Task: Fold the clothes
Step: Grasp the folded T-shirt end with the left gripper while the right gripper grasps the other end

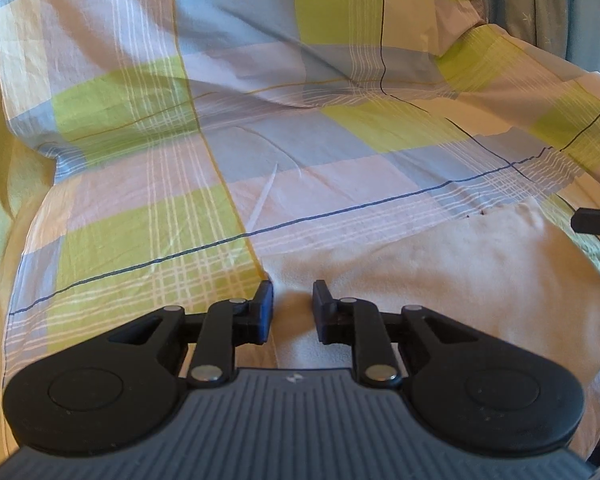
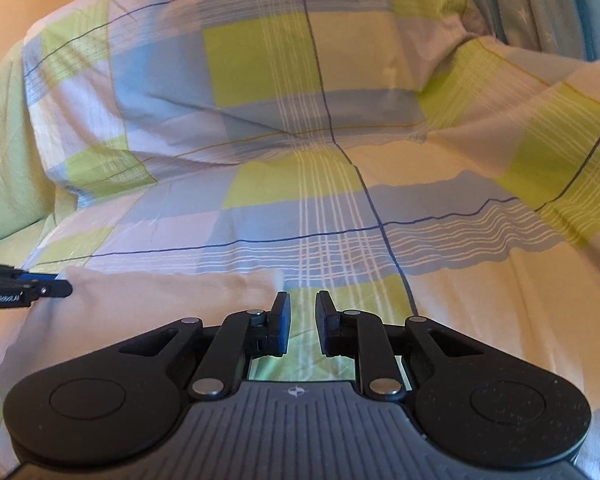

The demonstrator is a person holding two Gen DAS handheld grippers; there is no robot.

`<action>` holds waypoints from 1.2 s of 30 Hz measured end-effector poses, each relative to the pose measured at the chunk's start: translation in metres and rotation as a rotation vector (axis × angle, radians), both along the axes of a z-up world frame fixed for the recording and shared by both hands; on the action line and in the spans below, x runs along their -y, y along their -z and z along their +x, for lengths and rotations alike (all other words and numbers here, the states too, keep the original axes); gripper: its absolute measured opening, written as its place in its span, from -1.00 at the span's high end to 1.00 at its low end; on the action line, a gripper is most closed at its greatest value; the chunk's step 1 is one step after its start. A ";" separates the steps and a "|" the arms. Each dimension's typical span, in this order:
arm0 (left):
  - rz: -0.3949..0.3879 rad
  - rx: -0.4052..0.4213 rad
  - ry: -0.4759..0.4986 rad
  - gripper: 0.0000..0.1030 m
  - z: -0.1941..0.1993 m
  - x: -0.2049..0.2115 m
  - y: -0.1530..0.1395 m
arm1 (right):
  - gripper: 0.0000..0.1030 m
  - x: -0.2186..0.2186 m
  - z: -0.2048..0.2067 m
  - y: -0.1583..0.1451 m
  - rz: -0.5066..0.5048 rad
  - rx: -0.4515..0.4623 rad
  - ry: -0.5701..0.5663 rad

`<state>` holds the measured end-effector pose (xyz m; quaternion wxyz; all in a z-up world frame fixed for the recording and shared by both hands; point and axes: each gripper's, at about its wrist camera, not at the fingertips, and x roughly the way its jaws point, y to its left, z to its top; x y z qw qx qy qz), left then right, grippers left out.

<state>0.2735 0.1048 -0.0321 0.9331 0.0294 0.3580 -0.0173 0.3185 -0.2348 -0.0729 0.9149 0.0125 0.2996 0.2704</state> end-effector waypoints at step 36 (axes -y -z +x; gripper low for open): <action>0.878 0.224 0.708 0.01 -0.122 0.092 0.048 | 0.09 -0.119 -0.154 0.042 -0.986 0.645 -0.679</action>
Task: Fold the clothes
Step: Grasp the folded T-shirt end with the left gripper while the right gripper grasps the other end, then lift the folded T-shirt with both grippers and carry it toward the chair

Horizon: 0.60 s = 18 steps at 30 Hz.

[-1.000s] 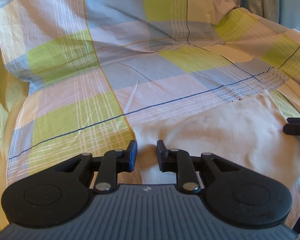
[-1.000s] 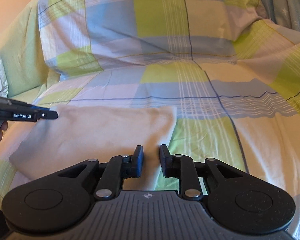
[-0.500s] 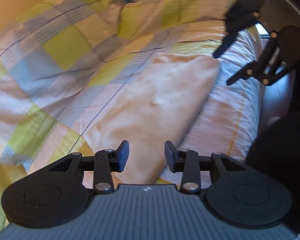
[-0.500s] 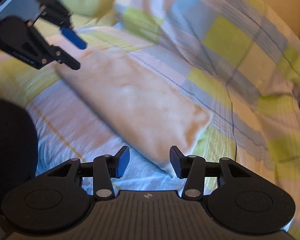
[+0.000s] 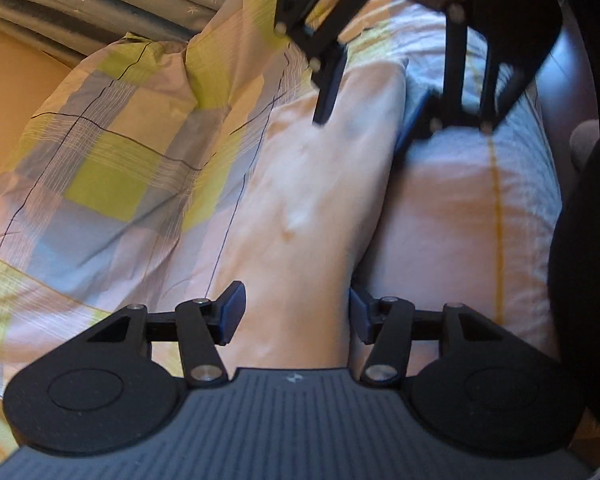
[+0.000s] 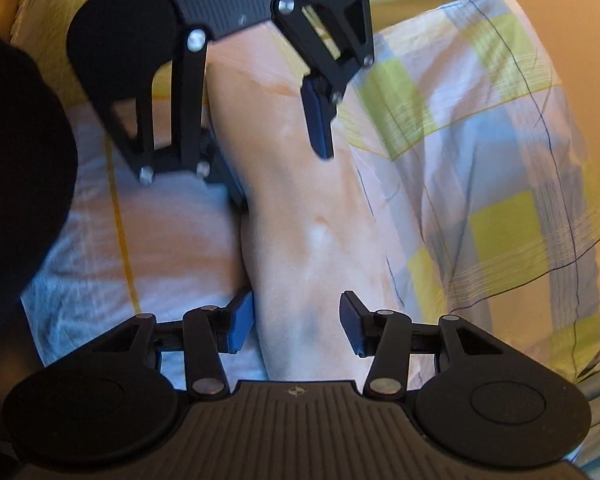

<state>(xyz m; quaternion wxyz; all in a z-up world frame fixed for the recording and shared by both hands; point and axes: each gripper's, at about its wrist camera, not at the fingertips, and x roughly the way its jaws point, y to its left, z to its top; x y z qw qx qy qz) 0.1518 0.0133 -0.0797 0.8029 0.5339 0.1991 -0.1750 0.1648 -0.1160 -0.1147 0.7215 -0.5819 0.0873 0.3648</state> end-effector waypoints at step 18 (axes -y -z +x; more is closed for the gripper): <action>0.177 0.056 0.030 0.93 0.003 -0.006 -0.007 | 0.88 0.006 0.015 -0.008 -0.067 0.063 0.116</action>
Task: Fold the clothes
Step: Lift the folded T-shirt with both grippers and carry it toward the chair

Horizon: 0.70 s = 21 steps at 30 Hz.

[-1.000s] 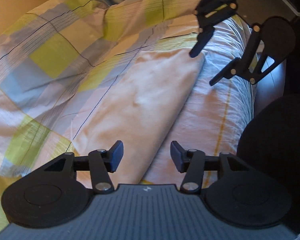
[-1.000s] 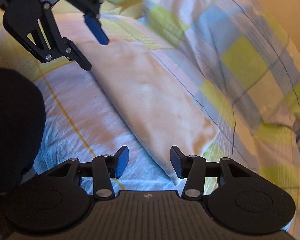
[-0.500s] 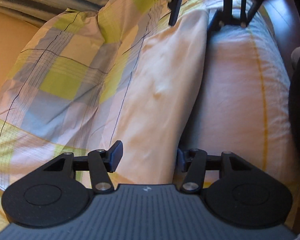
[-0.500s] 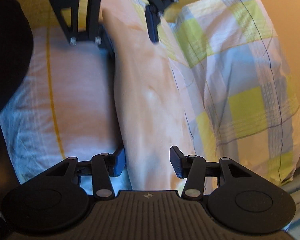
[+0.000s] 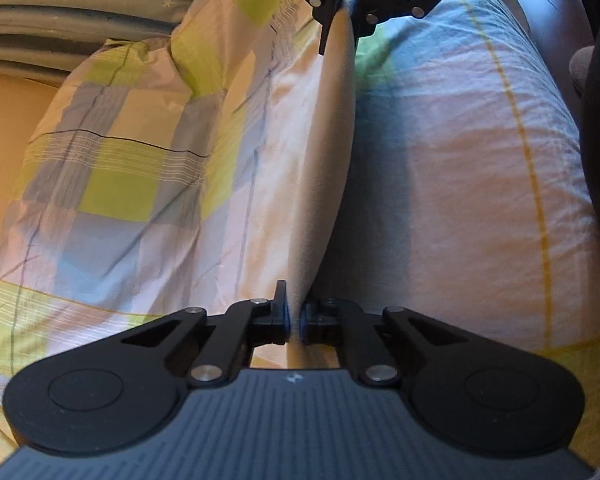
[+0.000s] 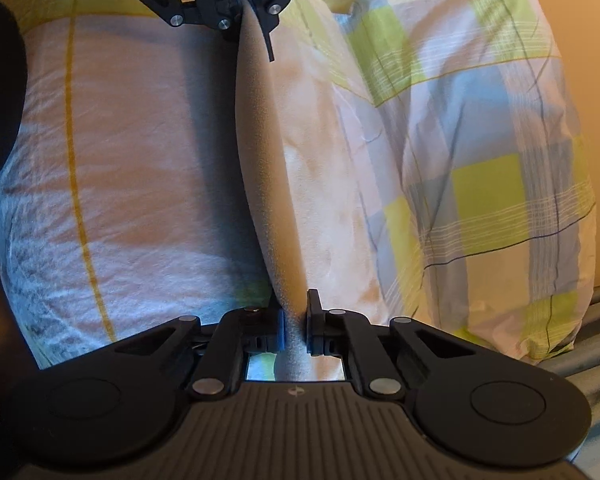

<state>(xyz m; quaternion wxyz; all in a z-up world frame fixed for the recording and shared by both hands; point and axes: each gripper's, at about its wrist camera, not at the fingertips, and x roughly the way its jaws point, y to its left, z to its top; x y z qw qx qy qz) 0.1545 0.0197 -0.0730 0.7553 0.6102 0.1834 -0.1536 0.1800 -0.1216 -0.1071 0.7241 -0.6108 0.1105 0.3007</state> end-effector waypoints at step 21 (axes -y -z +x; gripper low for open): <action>-0.203 0.187 0.693 0.93 -0.126 0.194 -0.150 | 0.89 0.189 -0.198 -0.168 0.100 0.221 0.601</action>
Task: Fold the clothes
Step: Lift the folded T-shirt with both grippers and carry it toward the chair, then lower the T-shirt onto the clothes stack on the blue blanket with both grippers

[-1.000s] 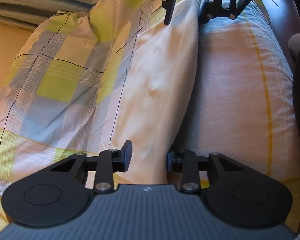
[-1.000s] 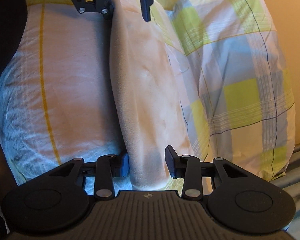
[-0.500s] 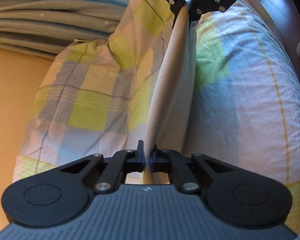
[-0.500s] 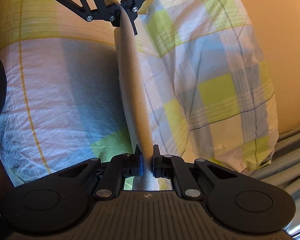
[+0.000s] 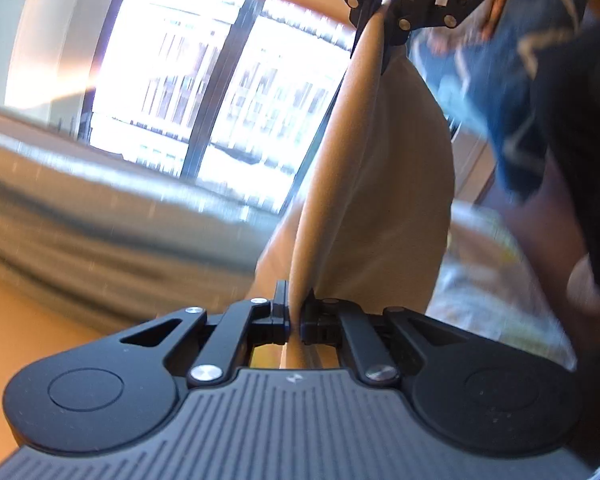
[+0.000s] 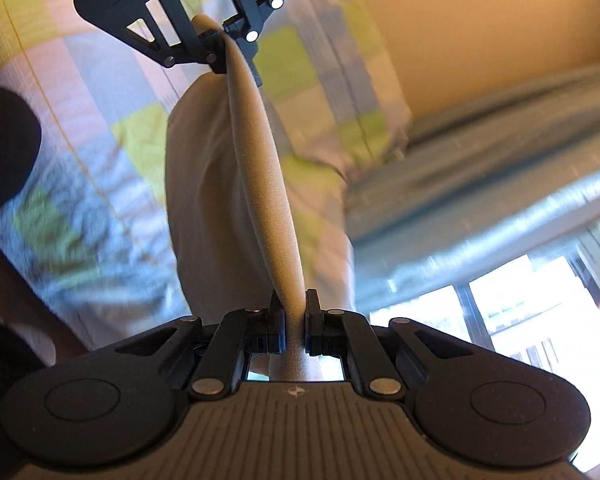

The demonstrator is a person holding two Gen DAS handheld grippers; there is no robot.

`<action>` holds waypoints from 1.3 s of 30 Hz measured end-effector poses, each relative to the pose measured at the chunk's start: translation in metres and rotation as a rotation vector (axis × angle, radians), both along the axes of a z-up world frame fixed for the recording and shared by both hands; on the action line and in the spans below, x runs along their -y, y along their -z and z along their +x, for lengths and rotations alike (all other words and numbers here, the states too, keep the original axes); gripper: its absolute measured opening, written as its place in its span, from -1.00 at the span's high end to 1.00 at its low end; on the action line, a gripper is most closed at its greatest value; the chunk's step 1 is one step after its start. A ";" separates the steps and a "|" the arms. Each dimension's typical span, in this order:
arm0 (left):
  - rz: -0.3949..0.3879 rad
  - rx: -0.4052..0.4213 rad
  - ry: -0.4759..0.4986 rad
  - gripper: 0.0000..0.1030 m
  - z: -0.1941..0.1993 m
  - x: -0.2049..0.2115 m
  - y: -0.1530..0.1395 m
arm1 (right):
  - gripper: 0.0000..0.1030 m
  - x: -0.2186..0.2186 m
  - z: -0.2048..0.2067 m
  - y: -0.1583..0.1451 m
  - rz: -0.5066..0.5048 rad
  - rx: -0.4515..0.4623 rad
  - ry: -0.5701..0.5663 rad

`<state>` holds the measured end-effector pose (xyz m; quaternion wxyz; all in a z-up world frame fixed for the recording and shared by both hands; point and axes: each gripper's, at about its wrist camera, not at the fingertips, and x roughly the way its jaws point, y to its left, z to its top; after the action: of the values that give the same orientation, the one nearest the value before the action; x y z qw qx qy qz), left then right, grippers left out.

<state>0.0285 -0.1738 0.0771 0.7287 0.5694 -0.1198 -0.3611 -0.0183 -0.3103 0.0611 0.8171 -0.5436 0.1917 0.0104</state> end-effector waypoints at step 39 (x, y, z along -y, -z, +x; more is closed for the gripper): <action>0.182 -0.222 0.511 0.78 -0.061 0.352 0.128 | 0.48 0.281 -0.153 0.102 0.116 -0.148 0.708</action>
<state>-0.0321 -0.5257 -0.0505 0.5688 0.5409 -0.1459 -0.6022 -0.1709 -0.5910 -0.0413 0.7835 -0.3939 0.4258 -0.2228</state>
